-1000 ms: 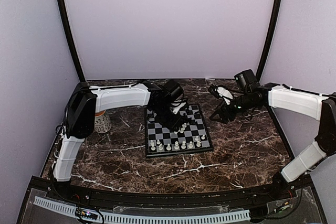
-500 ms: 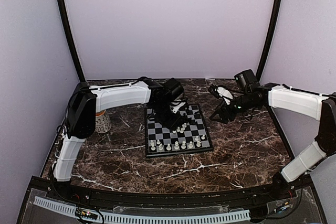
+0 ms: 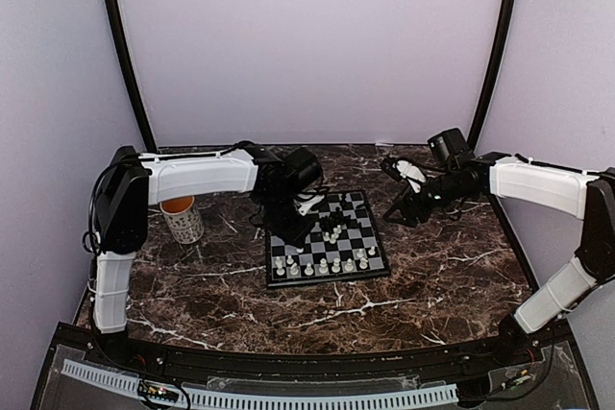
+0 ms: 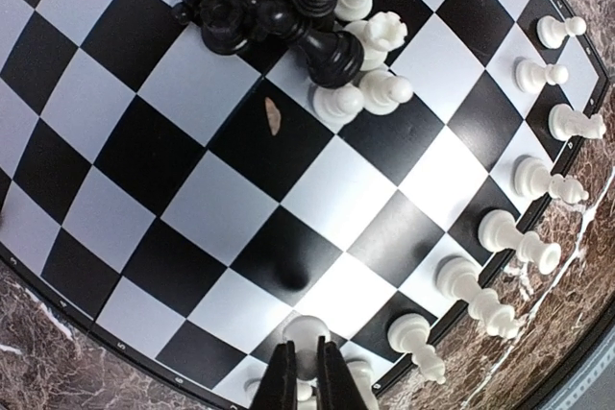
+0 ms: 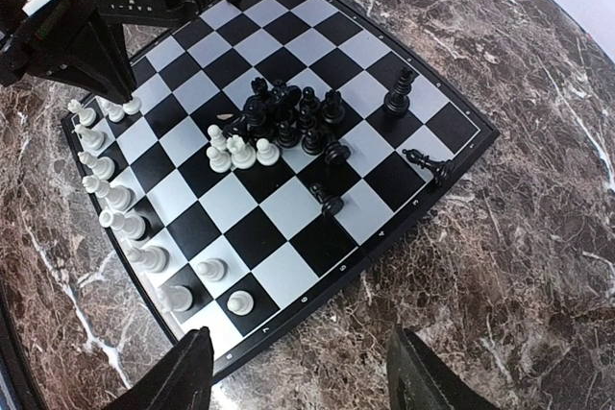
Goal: Set up the chess pieces on the board
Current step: Place the pawn on c2, then pick up the pawn from the chessboard, then place the pawn on d2, then pick up the pawn from the chessboard.
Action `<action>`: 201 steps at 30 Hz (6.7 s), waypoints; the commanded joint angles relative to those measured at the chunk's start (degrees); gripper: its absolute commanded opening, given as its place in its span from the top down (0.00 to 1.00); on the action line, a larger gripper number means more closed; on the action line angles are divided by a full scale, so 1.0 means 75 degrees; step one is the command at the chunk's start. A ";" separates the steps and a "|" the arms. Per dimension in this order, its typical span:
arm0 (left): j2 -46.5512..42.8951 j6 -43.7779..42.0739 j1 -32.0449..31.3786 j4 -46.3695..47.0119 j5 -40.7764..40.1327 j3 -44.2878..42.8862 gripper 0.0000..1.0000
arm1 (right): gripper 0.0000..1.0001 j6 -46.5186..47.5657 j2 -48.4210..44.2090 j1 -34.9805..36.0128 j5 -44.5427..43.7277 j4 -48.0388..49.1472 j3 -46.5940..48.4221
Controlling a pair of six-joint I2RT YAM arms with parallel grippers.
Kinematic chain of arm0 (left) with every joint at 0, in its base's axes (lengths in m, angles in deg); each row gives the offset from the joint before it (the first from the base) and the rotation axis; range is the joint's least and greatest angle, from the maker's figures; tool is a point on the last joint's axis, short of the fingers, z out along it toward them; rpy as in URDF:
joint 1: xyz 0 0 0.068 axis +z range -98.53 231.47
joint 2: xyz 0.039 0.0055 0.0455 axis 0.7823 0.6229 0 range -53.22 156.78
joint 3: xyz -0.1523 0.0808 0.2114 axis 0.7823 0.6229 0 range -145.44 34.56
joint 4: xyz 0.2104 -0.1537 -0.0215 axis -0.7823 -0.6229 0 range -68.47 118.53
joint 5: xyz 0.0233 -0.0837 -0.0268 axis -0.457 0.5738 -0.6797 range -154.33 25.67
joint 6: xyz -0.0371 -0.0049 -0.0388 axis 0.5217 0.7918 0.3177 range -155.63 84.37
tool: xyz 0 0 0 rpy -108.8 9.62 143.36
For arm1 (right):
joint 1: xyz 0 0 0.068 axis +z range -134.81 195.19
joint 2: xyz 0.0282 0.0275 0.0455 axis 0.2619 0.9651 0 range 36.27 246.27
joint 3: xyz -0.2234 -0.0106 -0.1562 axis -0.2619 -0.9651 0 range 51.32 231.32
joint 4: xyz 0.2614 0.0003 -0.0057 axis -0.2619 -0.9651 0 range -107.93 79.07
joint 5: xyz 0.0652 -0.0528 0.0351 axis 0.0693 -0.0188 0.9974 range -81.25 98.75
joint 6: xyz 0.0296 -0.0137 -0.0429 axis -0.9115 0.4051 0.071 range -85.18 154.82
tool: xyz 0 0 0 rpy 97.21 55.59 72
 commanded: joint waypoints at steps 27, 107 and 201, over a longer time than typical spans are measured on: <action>0.0139 -0.0165 -0.0189 0.0186 0.0489 0.0176 0.98 | 0.37 0.0045 0.0020 -0.0046 0.0046 0.0123 0.0005; 0.1801 0.0218 -0.0049 -0.0015 -0.0029 -0.2610 0.81 | 0.37 0.0120 -0.0050 -0.0040 -0.0150 0.0133 -0.0135; 0.1684 0.0472 -0.0308 0.0127 -0.0018 -0.3032 0.76 | 0.37 0.0138 0.0006 -0.0040 -0.0180 0.0122 -0.0116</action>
